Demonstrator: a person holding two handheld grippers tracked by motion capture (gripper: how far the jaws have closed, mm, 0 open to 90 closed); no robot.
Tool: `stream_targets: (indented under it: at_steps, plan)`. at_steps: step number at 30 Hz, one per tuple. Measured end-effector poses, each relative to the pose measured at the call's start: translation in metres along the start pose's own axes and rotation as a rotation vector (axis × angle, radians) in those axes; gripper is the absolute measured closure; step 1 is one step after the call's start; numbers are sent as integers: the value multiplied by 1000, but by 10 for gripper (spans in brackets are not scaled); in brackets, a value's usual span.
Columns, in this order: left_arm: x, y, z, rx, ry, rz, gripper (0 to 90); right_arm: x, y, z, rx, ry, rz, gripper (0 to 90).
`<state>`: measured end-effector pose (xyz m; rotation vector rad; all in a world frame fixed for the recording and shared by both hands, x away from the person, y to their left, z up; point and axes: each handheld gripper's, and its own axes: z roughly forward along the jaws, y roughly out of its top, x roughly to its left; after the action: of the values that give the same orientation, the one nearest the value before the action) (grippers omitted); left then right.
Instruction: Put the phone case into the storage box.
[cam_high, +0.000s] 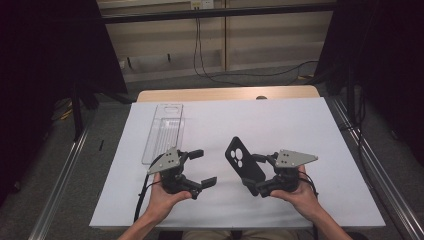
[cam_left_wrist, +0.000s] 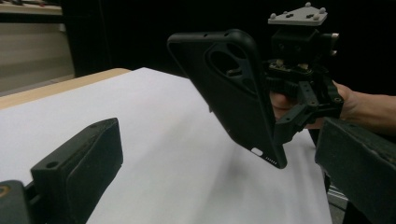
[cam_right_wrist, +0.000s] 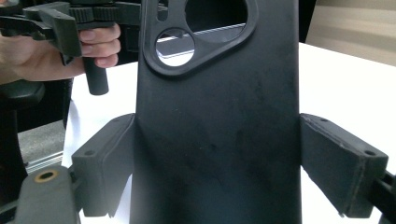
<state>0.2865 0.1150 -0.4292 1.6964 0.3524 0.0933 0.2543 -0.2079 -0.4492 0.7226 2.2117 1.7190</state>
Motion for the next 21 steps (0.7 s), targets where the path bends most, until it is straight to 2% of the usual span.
stream_targets:
  at_steps: [1,2,3,5,8,9,10,12,13,14,15,17,21]
  plan:
    - [1,2,2,2,-21,-1,13,0,0,0,-3,-2,1,143]
    - [2,3,5,-1,-27,0,12,0,0,0,-2,4,1,143]
    - [1,5,8,-9,-11,-3,13,-1,0,-1,-2,9,-3,143]
    - [4,8,13,-3,-46,5,12,-1,0,-1,-5,14,-1,143]
    - [8,13,20,2,-58,21,12,-1,0,-1,-8,17,-8,143]
    - [8,14,23,-11,-56,19,12,-1,0,-1,-9,22,-7,143]
    - [10,15,25,-12,-88,28,12,-1,0,-2,-10,27,-6,143]
    - [9,16,30,-23,-83,24,14,-2,0,-2,-14,28,-4,143]
    - [9,16,32,-34,-102,23,14,-2,-1,-2,-17,30,-4,143]
    - [11,16,32,-22,-118,33,15,-2,-1,-2,-19,36,-2,143]
    - [9,15,35,-26,-107,26,14,-2,-1,-2,-19,37,1,143]
    - [9,13,35,-13,-130,30,16,-3,-2,-2,-16,45,0,143]
    - [11,12,36,7,-137,35,14,-2,-2,0,-14,56,-4,143]
